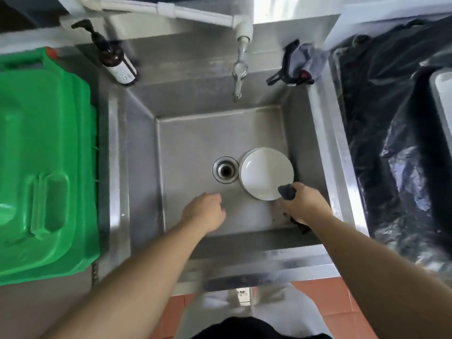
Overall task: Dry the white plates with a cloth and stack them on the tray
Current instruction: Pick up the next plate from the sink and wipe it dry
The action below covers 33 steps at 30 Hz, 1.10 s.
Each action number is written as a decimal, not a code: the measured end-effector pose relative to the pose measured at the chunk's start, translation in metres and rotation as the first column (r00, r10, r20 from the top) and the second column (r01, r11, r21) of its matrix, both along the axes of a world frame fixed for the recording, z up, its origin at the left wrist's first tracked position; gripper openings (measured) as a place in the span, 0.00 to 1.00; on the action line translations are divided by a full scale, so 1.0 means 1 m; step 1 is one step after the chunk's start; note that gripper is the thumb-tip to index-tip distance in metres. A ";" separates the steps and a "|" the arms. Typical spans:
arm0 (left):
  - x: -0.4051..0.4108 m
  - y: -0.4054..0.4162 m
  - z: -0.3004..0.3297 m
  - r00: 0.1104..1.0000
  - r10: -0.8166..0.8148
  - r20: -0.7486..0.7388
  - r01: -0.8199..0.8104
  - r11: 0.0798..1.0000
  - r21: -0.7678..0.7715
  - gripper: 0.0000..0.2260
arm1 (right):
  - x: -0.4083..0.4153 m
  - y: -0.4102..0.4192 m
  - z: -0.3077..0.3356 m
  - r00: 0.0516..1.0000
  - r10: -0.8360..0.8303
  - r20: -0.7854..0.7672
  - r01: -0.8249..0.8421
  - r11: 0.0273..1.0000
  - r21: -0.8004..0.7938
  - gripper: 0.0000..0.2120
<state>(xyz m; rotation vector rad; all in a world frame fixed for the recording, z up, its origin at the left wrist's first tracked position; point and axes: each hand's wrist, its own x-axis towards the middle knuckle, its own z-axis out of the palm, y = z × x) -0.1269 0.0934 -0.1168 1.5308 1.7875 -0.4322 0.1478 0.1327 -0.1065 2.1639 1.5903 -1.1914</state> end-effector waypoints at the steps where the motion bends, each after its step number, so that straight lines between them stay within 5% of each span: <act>1: 0.004 0.006 -0.009 1.000 0.004 0.009 -0.004 1.000 -0.003 0.15 | 0.001 0.002 -0.007 1.000 -0.010 -0.011 0.010 1.000 -0.011 0.11; 15: 0.050 0.067 -0.150 0.998 0.017 0.052 -0.017 1.000 0.002 0.13 | 0.009 0.032 -0.128 0.989 -0.145 -0.024 0.147 0.985 0.089 0.23; 20: 0.064 0.086 -0.181 0.977 0.184 0.104 -0.189 0.981 0.044 0.11 | 0.015 0.037 -0.149 0.969 -0.243 -0.052 0.248 0.960 0.129 0.18; 25: 0.077 0.096 -0.201 0.857 0.476 0.196 -0.476 0.878 -0.048 0.11 | 0.012 0.036 -0.155 0.935 -0.339 -0.109 0.353 0.922 0.161 0.13; 33: 0.086 0.095 -0.213 0.806 0.576 0.134 -0.583 0.812 0.017 0.03 | 0.008 0.031 -0.150 0.913 -0.387 -0.128 0.406 0.895 0.186 0.10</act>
